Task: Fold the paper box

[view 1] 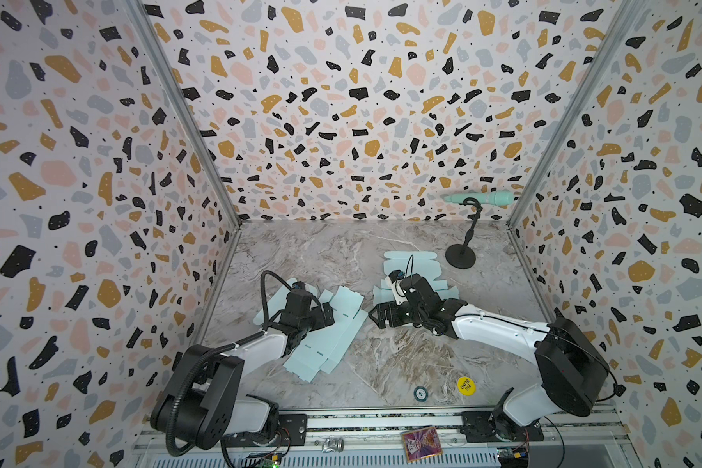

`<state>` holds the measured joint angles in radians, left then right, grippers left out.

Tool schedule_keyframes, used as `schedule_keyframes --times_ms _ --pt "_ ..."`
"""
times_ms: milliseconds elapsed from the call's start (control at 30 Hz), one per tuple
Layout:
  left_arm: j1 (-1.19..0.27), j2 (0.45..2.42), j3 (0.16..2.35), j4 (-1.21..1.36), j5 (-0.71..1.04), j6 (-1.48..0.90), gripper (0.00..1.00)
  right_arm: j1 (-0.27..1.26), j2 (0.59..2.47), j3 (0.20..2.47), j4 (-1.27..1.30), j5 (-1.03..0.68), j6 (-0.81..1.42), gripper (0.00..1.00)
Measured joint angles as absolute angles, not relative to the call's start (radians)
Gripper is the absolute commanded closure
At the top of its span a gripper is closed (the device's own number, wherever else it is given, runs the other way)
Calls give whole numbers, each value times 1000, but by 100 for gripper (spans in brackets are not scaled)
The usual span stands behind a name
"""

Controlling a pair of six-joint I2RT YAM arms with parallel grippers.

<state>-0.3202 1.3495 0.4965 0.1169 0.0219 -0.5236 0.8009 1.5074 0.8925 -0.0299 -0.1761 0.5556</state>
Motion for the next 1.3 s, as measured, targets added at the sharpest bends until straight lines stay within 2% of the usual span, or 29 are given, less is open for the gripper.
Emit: schedule_keyframes --times_ms 200,400,833,1300 --pt "-321 1377 567 86 44 -469 1 871 1501 891 -25 -222 609 0" --pt "-321 1416 548 89 44 -468 4 923 1581 890 39 -278 671 5" --pt "-263 1495 530 271 49 -519 7 919 1716 879 161 -352 724 12" --pt "-258 1462 451 378 55 -566 10 863 1865 898 370 -470 803 24"
